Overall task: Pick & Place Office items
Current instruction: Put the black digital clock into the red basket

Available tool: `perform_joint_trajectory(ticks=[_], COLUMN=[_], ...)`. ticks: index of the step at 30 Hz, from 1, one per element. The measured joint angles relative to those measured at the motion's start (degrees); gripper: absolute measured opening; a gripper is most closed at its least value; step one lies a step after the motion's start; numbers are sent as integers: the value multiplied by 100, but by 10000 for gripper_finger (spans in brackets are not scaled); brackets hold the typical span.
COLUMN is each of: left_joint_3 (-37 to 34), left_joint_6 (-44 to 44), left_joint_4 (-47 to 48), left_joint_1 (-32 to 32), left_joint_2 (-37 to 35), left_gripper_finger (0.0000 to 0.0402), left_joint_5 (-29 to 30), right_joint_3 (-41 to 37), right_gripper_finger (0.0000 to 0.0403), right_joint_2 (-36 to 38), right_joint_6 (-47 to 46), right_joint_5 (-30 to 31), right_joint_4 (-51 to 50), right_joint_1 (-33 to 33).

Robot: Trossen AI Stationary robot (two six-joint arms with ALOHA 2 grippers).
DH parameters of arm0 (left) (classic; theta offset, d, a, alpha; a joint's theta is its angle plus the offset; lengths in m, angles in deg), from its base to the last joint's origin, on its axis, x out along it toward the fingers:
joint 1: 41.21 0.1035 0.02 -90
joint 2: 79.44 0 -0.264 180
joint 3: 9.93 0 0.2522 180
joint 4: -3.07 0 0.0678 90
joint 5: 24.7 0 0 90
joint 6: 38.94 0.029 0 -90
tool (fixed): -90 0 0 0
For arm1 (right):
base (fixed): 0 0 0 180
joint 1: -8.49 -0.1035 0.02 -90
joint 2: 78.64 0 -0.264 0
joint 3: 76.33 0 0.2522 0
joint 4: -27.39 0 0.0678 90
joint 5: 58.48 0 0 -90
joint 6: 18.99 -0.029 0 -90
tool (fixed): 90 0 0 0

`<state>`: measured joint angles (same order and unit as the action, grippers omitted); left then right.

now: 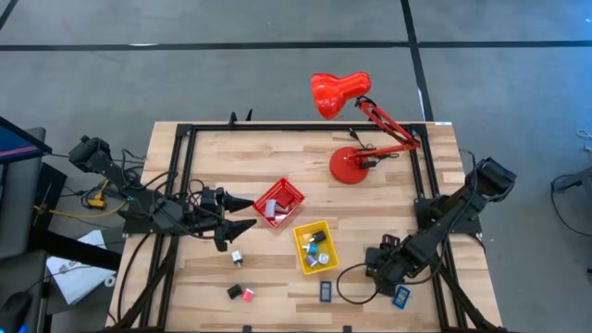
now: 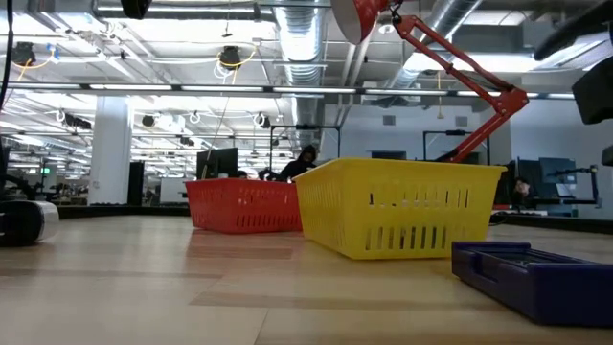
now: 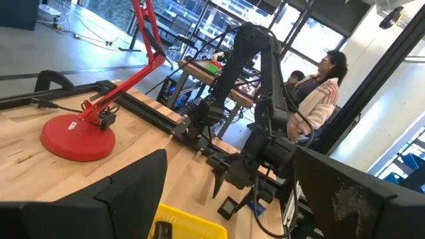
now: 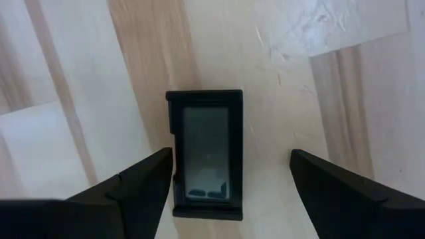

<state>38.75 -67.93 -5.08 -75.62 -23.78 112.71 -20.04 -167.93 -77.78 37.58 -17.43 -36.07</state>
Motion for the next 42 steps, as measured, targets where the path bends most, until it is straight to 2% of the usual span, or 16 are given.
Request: perform_joint_trajectory(ticks=[5, 15, 25, 35, 42], left_joint_3=[0, 0, 0, 0, 0], left_joint_6=[-2, -2, -2, -2, -2], left_joint_4=[0, 0, 0, 1, 2], left_joint_1=[-2, -1, -2, 0, 0], left_joint_2=[2, 0, 0, 0, 0], left_gripper_finger=[324, 324, 324, 324, 324], left_joint_5=[46, 74, 76, 76, 79], right_joint_3=[-80, -99, -99, -16, 805], right_gripper_finger=[291, 235, 121, 133, 126], right_joint_2=[17, 10, -4, -13, -13], right_joint_6=[-21, -20, -19, -337, 89], right_joint_5=[42, 50, 17, -70, -64], right_joint_4=[103, 231, 508, 582, -196], right_joint_1=[0, -4, -4, 8, 141])
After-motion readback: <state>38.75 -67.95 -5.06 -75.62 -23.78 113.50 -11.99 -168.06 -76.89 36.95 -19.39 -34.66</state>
